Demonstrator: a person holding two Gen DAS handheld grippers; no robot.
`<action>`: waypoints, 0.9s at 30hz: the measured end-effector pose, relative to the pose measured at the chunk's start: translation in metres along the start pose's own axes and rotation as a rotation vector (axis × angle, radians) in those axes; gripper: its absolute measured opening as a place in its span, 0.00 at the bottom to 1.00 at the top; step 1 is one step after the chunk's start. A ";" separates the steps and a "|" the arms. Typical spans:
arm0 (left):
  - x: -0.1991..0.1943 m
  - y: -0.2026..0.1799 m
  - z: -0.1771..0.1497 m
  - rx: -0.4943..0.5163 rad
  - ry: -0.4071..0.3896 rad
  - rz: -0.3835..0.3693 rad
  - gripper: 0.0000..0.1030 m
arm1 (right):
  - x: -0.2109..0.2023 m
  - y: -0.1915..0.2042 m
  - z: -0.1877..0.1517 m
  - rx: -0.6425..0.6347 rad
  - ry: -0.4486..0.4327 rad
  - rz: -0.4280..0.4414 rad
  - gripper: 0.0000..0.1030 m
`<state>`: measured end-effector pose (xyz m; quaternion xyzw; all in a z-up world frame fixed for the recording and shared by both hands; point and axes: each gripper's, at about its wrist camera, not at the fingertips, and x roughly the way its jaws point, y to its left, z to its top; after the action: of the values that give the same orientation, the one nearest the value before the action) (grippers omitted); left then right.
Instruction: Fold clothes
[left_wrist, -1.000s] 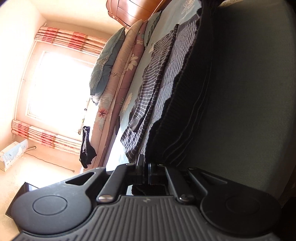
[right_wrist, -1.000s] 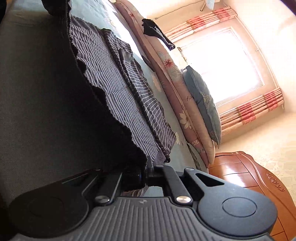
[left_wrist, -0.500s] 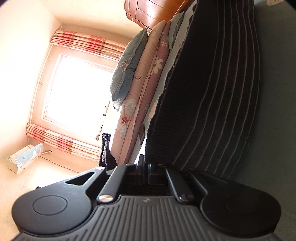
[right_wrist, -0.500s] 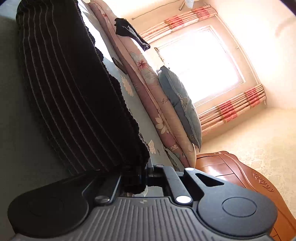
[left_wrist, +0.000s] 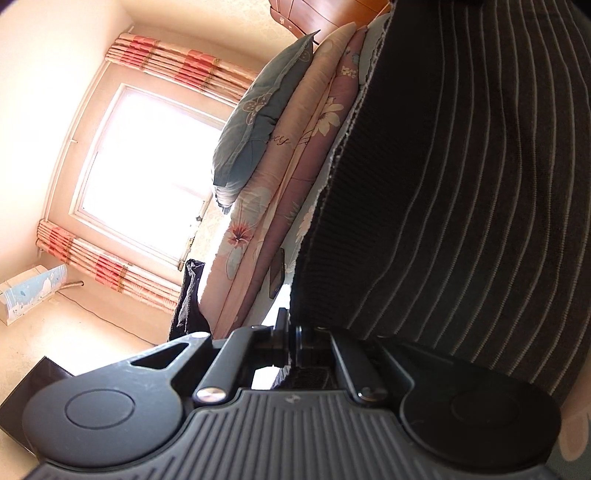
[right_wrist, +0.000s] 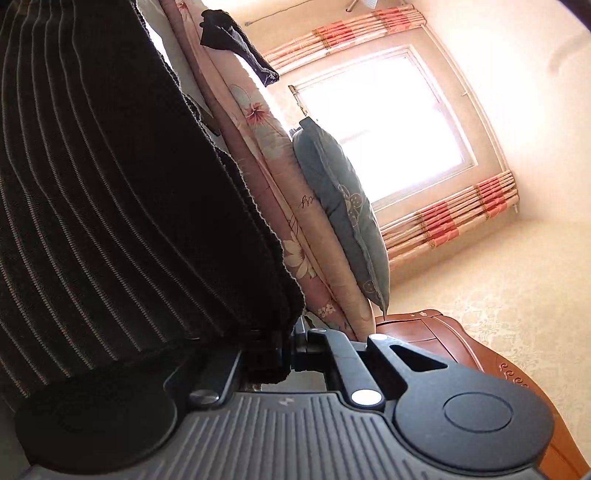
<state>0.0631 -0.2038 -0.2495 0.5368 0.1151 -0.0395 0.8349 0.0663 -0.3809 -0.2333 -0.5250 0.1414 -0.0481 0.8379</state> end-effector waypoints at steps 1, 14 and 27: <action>0.009 0.001 0.001 -0.003 0.001 0.000 0.01 | 0.009 0.001 0.002 -0.001 -0.001 -0.006 0.04; 0.122 0.024 0.017 -0.047 0.065 -0.004 0.02 | 0.112 0.001 0.034 -0.028 0.022 0.014 0.04; 0.168 0.003 -0.002 -0.016 0.124 -0.082 0.03 | 0.176 0.029 0.029 -0.046 0.080 0.120 0.04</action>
<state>0.2268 -0.1914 -0.2868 0.5262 0.1885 -0.0394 0.8282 0.2406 -0.3831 -0.2796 -0.5322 0.2072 -0.0154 0.8207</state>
